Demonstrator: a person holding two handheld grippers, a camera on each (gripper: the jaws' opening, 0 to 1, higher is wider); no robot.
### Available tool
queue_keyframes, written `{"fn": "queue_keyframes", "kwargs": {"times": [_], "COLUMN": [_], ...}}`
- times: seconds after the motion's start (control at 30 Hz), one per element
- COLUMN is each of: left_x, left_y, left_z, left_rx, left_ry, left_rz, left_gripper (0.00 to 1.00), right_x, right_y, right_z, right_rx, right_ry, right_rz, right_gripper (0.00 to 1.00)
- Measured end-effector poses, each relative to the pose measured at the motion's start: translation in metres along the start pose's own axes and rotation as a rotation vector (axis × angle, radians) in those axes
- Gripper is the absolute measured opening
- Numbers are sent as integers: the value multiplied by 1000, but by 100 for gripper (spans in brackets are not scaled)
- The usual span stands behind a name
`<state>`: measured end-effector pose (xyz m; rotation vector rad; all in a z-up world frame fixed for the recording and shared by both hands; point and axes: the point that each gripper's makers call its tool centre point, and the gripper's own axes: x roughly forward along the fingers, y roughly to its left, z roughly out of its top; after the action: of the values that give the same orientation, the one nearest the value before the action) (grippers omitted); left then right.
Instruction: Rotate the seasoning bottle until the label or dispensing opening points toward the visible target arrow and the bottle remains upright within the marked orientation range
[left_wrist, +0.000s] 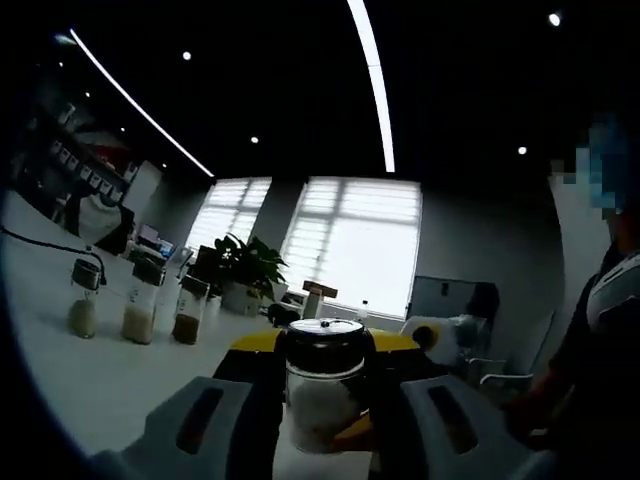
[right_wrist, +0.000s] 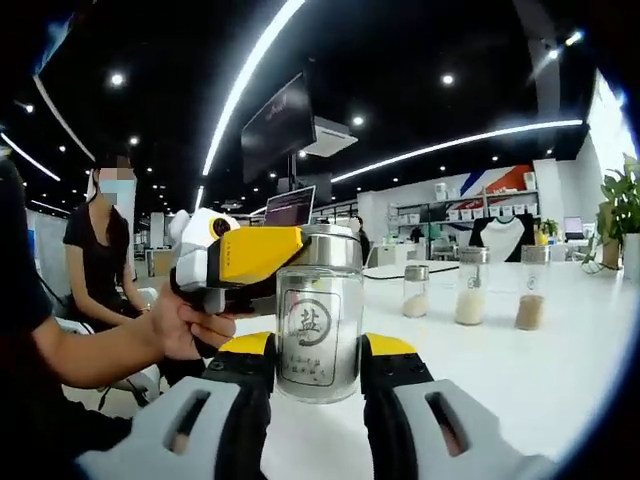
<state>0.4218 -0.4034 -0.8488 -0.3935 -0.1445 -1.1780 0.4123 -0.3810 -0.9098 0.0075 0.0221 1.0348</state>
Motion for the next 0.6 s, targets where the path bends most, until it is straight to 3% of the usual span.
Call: {"fn": "queue_keyframes", "kwargs": {"times": [0.17,0.27,0.43,0.6], "left_x": [1,0,-1,0], "left_y": [1,5,9,15], "left_z": [2,3,3,-2], "left_rx": [-1,-16,-29,-22], "left_ry": [-14,-32,-77,-75], "left_rz": [23,65,142,206], "left_gripper": [32,32,33,34], "right_x": [-1,-1,1,5], "right_y": [1,-6,-7,-12], "right_z": [2,2,1,-6], "right_rx": [17,-49,-81,-138], "right_ry": [-16,-12,-10,28], "right_rz": [-49,-130,-189,-254], "right_gripper": [31,31,31,31]}}
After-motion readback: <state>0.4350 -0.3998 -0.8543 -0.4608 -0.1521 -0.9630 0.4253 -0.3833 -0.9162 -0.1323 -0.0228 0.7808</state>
